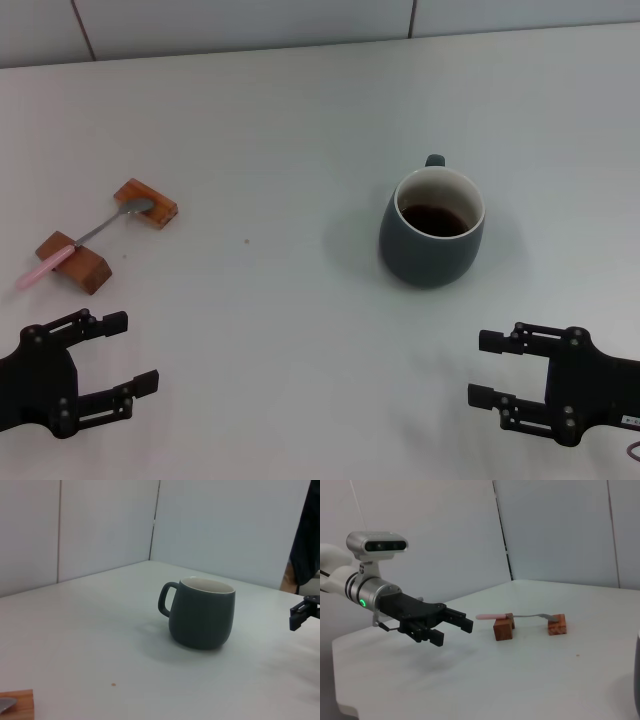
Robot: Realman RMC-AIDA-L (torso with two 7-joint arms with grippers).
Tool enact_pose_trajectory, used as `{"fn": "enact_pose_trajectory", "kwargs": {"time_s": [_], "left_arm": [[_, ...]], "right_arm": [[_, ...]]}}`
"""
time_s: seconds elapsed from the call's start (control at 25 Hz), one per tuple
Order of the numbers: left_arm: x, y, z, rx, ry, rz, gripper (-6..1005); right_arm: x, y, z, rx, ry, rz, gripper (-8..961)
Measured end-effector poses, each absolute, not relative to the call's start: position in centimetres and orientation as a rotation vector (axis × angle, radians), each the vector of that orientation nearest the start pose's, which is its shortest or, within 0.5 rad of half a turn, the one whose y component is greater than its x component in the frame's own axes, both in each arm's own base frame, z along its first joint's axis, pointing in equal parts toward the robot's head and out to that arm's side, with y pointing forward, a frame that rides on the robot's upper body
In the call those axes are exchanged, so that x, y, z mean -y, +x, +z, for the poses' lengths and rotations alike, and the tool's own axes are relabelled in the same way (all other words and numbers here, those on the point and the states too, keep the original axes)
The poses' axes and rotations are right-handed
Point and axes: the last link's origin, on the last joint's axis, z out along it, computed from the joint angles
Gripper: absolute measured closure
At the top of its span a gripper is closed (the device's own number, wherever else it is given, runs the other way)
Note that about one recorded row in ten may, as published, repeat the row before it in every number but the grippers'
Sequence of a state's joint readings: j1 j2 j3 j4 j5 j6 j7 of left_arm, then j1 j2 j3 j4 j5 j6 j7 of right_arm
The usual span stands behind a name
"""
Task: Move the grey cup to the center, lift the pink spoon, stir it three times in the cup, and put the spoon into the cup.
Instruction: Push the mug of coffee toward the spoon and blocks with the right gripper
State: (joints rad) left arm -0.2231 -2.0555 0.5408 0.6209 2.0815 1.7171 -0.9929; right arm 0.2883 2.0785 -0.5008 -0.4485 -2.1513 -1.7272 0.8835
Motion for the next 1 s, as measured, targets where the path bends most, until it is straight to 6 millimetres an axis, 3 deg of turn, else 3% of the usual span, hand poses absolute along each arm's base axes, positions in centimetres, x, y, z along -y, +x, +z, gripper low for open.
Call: {"fn": "enact_pose_trajectory", "kwargs": {"time_s": [0.36, 0.56, 0.68, 0.72, 0.8, 0.92, 1.0], "left_arm": [[-21.7, -35.1, 1.5, 0.534, -2.646, -0.639, 190], [-21.8, -35.1, 1.6, 0.532, -2.642, -0.634, 191], [-21.8, -35.1, 1.6, 0.532, -2.642, -0.634, 191], [-21.8, -35.2, 1.7, 0.532, -2.640, -0.632, 191], [-21.8, -35.3, 1.9, 0.534, -2.637, -0.633, 192], [-21.6, -35.5, 2.1, 0.538, -2.630, -0.628, 192], [-21.6, -35.5, 2.2, 0.537, -2.628, -0.628, 193]], "right_arm": [[-21.3, 33.0, -2.5, -0.497, -2.726, 0.790, 386], [-21.5, 33.0, -2.1, -0.471, -2.631, 0.849, 410], [-21.6, 32.9, -1.6, -0.416, -2.512, 0.908, 490], [-21.7, 33.1, -1.0, -0.391, -2.383, 0.939, 528], [-21.8, 33.2, -0.7, -0.389, -2.318, 0.948, 603], [-22.7, 34.6, 0.4, -0.435, -2.054, 0.918, 681], [-23.1, 35.0, 0.5, -0.458, -2.021, 0.896, 721]]}}
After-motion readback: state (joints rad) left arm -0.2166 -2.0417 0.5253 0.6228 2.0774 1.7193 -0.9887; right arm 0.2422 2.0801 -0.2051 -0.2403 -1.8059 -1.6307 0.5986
